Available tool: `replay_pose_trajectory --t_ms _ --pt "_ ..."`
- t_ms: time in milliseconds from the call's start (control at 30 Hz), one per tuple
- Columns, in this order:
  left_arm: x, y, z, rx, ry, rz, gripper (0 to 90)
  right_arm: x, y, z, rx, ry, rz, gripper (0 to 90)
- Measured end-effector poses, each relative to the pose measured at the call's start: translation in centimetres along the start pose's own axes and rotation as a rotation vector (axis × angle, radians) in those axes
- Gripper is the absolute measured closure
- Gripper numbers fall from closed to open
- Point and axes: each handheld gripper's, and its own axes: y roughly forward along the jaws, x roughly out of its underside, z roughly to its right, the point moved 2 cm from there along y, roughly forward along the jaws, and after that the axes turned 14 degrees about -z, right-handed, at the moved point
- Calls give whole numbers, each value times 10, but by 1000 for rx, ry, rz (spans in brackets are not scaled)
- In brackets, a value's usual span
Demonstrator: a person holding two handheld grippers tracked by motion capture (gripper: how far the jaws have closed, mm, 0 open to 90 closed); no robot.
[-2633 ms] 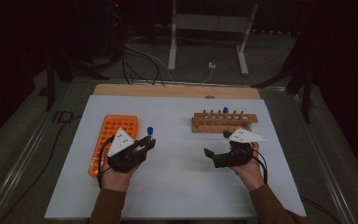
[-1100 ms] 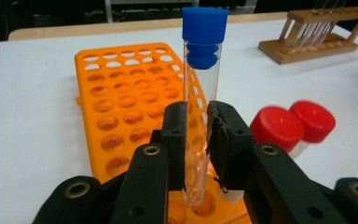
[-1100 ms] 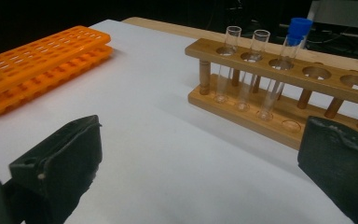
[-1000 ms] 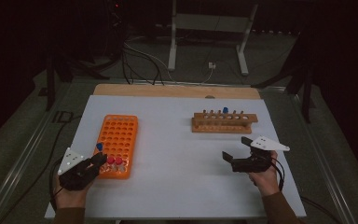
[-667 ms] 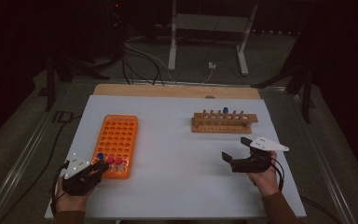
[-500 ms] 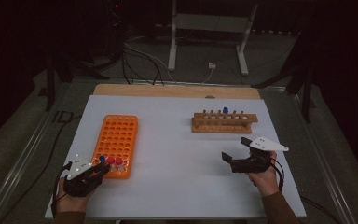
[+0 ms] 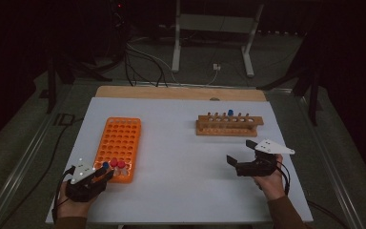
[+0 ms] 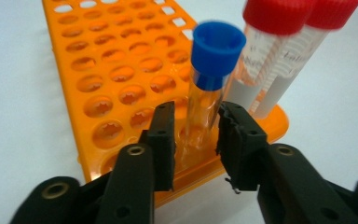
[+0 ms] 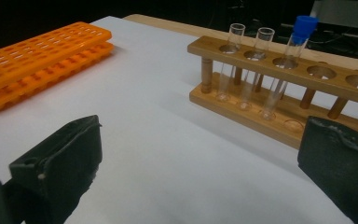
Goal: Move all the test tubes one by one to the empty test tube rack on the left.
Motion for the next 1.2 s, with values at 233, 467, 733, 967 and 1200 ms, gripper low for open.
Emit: replay_pose_trajectory --t_ms 233,467,733,967,1200 --pt "5 -12 -8 41 -23 71 502 -4 -1 2 13 0 -1 0" --pt "-1 -25 -9 82 -20 170 317 -15 1 7 40 -13 -2 0" --pt "-20 -31 -10 76 -57 243 113 -32 11 19 70 2 -16 13" --pt "-31 -29 -13 7 -124 289 3 -49 20 33 82 42 -5 96" --pt "-38 -28 -15 7 -145 306 24 -58 28 44 138 70 22 274"
